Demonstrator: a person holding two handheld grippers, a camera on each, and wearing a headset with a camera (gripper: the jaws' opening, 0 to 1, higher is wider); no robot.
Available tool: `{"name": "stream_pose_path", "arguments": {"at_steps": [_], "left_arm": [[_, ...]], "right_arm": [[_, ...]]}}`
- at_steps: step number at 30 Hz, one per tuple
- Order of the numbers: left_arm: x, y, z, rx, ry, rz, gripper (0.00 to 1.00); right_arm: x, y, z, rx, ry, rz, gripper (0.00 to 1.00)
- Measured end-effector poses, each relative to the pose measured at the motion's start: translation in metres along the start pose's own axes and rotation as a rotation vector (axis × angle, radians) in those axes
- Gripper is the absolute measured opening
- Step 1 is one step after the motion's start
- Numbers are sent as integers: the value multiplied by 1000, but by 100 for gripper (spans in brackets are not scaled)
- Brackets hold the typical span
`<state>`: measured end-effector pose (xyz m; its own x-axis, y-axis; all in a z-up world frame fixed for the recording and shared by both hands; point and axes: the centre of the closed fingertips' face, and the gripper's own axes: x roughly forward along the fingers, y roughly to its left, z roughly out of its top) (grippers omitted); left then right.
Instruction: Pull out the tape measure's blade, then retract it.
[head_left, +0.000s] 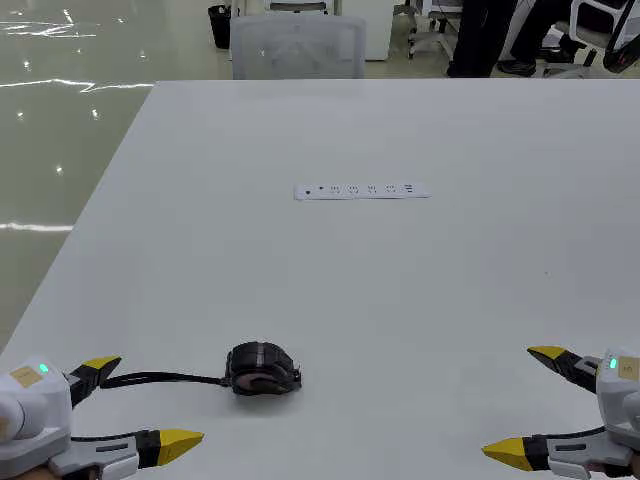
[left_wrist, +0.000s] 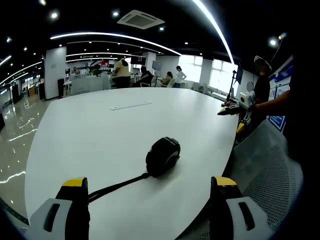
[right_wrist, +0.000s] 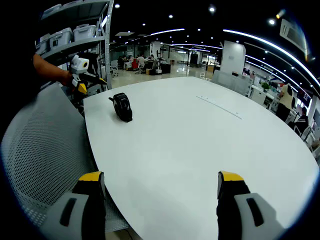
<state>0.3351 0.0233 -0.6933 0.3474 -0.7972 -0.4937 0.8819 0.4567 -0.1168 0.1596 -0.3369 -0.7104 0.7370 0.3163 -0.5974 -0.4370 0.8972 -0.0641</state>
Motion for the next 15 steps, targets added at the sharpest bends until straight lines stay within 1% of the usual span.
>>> {"name": "stream_pose_path", "arguments": {"at_steps": [3, 6, 12, 15], "left_arm": [[-1, 0, 0, 5, 3, 3, 98], [-1, -2, -1, 10, 2, 0, 98], [-3, -2, -3, 13, 11, 5, 98], [-4, -2, -1, 18, 6, 10, 98]], "right_arm": [[-2, -1, -1, 10, -1, -2, 95], [-3, -1, -2, 9, 0, -3, 95], [-4, 0, -2, 7, 0, -3, 95], [-5, 1, -2, 4, -2, -2, 95]]}}
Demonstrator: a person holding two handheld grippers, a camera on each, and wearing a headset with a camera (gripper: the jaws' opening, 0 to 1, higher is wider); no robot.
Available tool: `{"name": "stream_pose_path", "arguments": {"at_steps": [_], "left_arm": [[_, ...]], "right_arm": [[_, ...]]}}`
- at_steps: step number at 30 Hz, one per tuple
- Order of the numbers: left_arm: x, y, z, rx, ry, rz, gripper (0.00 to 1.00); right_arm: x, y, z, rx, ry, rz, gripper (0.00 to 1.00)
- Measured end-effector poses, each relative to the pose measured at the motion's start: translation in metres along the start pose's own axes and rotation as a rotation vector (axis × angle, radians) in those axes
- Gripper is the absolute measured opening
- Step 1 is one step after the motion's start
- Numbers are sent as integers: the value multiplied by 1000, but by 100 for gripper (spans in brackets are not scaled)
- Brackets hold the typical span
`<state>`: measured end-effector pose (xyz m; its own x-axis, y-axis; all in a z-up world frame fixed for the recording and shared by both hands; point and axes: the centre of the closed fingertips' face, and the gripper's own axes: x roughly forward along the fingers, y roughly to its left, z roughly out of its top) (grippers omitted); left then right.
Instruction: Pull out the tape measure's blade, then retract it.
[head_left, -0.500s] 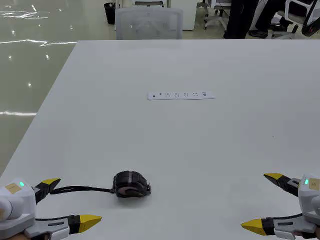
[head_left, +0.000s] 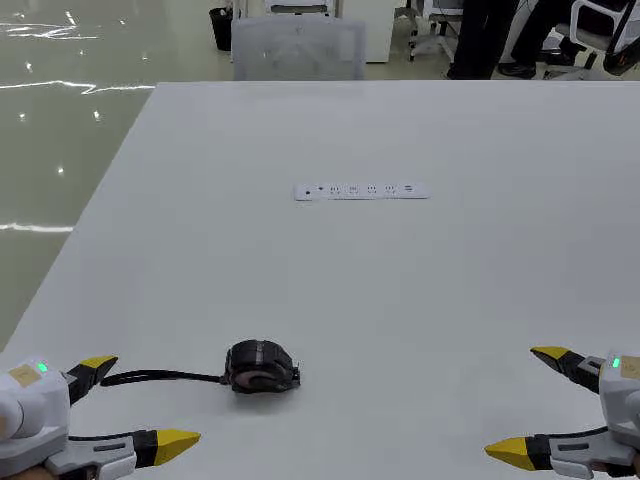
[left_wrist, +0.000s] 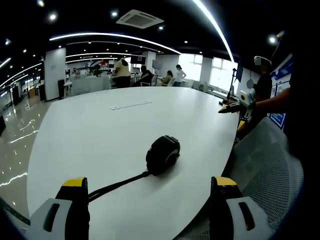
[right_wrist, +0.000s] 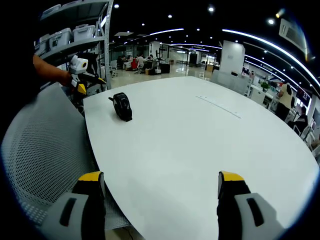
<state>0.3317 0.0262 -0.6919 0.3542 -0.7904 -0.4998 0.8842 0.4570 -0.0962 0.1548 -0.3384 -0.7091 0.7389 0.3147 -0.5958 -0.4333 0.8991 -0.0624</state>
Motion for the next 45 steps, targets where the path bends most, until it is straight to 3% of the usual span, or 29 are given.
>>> {"name": "stream_pose_path", "arguments": {"at_steps": [15, 27, 33, 37, 42, 45], "left_arm": [[-3, 0, -9, 6, 26, 8, 99], [-2, 3, 0, 12, 21, -6, 100], [9, 3, -2, 74, 108, -27, 100], [18, 4, 4, 96, 124, -51, 100], [30, -1, 11, 184, 181, -110, 97], [40, -4, 18, 265, 219, -147, 97]], "right_arm": [[-1, 1, 0, 4, 0, -7, 96], [-5, 0, 0, 7, 4, -12, 96], [1, -4, 9, -3, 8, -2, 96], [6, -7, 18, -18, 1, 5, 96], [16, -7, 32, -52, -5, 31, 95], [24, -2, 44, -96, -31, 55, 96]]}}
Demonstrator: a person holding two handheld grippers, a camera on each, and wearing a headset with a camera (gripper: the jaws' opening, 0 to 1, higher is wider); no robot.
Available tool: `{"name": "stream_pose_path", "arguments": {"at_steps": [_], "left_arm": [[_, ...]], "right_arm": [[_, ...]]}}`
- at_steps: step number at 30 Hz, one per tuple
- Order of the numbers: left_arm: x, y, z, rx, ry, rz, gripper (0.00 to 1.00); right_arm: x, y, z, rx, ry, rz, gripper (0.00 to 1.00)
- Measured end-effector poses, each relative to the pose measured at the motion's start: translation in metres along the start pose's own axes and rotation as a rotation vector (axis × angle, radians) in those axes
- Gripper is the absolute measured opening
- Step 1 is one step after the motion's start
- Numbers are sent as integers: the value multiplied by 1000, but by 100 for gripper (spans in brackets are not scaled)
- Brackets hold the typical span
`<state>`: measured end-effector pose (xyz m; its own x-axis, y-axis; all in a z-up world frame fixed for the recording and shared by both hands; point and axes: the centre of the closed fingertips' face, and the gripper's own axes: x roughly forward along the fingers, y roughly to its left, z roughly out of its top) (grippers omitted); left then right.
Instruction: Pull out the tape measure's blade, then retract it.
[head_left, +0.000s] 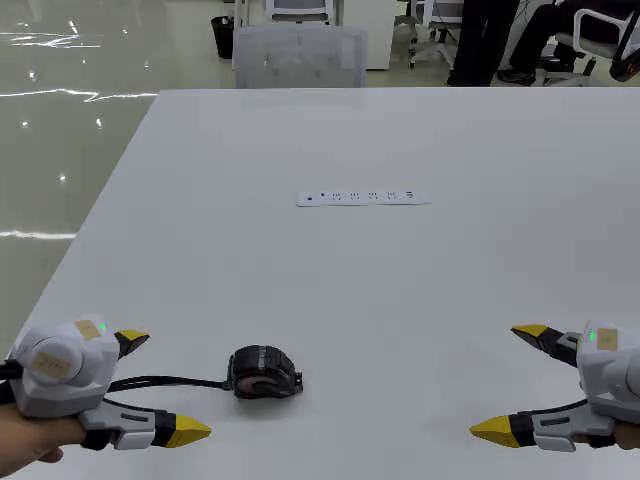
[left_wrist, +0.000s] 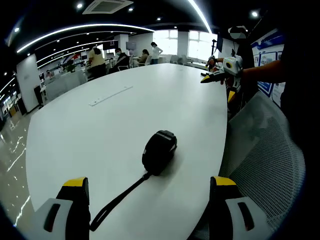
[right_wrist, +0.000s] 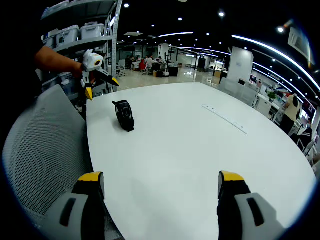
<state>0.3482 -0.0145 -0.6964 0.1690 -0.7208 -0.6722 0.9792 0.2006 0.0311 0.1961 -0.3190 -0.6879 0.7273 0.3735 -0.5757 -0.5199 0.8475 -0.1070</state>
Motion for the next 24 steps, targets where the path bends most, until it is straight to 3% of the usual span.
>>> {"name": "stream_pose_path", "arguments": {"at_steps": [3, 10, 13, 18, 24], "left_arm": [[6, 2, 8, 48, 38, -18, 97], [17, -3, 21, 155, 125, -122, 97], [25, -3, 26, 192, 149, -138, 97], [45, -2, 23, 276, 210, -149, 91], [70, -20, 20, 282, 233, -209, 86]], "right_arm": [[7, 1, 7, -9, -1, 13, 97], [20, -2, 21, -41, 2, 42, 99], [25, -3, 26, -62, 0, 53, 100], [40, -1, 27, -72, 5, 77, 100], [58, 8, 27, -79, 15, 111, 100]]}}
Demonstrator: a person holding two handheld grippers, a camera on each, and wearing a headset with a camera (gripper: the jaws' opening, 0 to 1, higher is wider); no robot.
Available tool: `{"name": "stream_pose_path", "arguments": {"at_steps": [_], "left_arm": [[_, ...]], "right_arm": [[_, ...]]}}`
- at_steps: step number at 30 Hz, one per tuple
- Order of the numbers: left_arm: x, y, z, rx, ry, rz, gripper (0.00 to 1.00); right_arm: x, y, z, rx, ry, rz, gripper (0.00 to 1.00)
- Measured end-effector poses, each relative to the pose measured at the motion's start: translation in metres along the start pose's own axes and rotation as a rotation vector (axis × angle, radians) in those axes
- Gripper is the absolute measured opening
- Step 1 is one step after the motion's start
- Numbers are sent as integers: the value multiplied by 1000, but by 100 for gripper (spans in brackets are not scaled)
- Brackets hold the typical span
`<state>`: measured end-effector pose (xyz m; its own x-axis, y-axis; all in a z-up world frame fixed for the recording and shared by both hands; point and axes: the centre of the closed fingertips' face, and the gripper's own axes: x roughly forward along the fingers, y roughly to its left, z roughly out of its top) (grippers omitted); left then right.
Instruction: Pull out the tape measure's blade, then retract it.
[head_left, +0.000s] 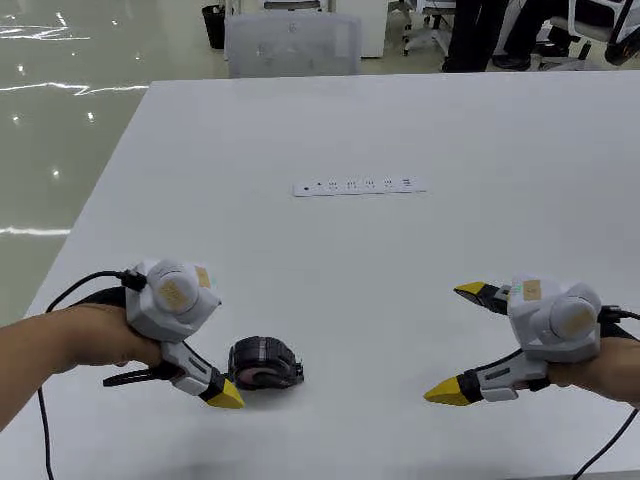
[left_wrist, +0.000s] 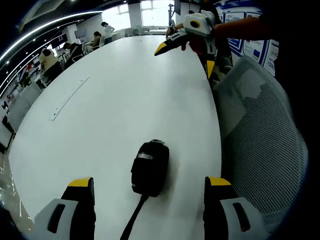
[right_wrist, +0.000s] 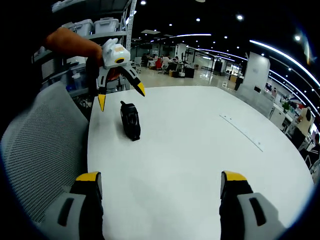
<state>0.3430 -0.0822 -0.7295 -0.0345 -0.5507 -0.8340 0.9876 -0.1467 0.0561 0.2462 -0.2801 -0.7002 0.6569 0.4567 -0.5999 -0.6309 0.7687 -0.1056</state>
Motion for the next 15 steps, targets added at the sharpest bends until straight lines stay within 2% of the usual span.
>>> {"name": "stream_pose_path", "arguments": {"at_steps": [3, 5, 7, 8, 12, 15], "left_arm": [[11, -2, 1, 35, 21, 0, 77], [18, -5, -1, 48, 45, -19, 72], [24, -6, 0, 64, 57, -20, 69], [26, -7, 0, 68, 60, -24, 65], [39, -2, 4, 79, 65, -1, 52], [50, 2, -3, 68, 101, 12, 48]], "right_arm": [[10, 4, 2, -12, 6, 18, 100], [17, 7, 3, -14, 12, 38, 100], [23, 16, 0, 27, 35, 92, 100], [26, 18, 0, 27, 38, 103, 100], [42, 25, 3, -14, 57, 132, 100], [54, 30, 10, -32, 59, 153, 99]]}}
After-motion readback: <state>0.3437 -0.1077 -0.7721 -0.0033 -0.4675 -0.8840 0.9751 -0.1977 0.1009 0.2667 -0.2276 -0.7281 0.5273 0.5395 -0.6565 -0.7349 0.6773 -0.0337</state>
